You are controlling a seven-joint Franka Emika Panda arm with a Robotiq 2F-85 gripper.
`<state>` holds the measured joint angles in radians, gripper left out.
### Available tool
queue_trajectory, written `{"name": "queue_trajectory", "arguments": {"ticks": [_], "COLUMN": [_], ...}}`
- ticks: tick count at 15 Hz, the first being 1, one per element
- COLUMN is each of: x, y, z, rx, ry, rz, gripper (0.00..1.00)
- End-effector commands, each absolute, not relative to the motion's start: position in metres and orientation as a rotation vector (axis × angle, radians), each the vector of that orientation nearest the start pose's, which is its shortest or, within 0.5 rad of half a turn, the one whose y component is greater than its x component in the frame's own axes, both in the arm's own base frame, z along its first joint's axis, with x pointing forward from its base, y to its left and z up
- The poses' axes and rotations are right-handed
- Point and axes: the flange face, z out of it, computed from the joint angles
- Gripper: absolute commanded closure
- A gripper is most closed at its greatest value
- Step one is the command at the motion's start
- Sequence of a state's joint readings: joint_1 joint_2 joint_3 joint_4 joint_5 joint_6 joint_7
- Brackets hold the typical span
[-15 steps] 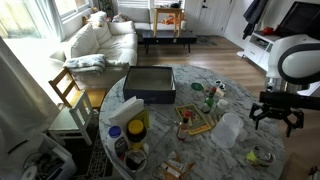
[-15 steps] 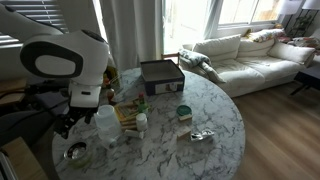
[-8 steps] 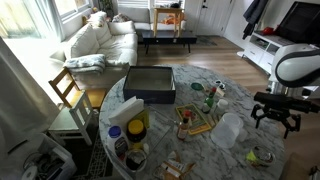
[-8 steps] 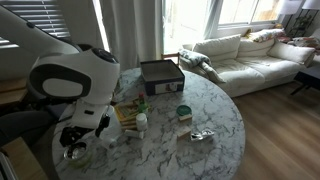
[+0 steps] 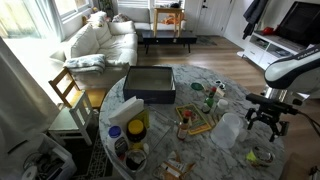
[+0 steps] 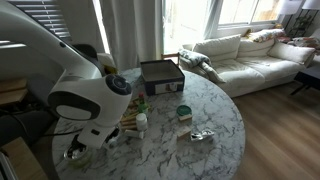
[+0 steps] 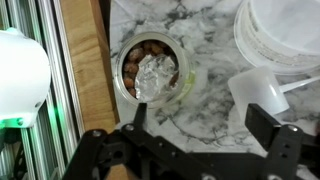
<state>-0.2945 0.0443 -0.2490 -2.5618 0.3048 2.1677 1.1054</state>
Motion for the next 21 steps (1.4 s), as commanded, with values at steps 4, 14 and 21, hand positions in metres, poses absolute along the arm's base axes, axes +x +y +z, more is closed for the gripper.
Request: {"name": "queue_trajectory", "arguments": {"ticks": [4,14,21], "x": [0.355,0.357,0.357], "y": [-0.221,-0.231,-0.23], "z": [0.196,0.174,0.166], "rx": [-1.553,-1.392,-1.32], "ry": [2.494,2.52,2.48], "rz": [0.697,0.746,0.783], "gripper": [0.0,0.0,0.17]}}
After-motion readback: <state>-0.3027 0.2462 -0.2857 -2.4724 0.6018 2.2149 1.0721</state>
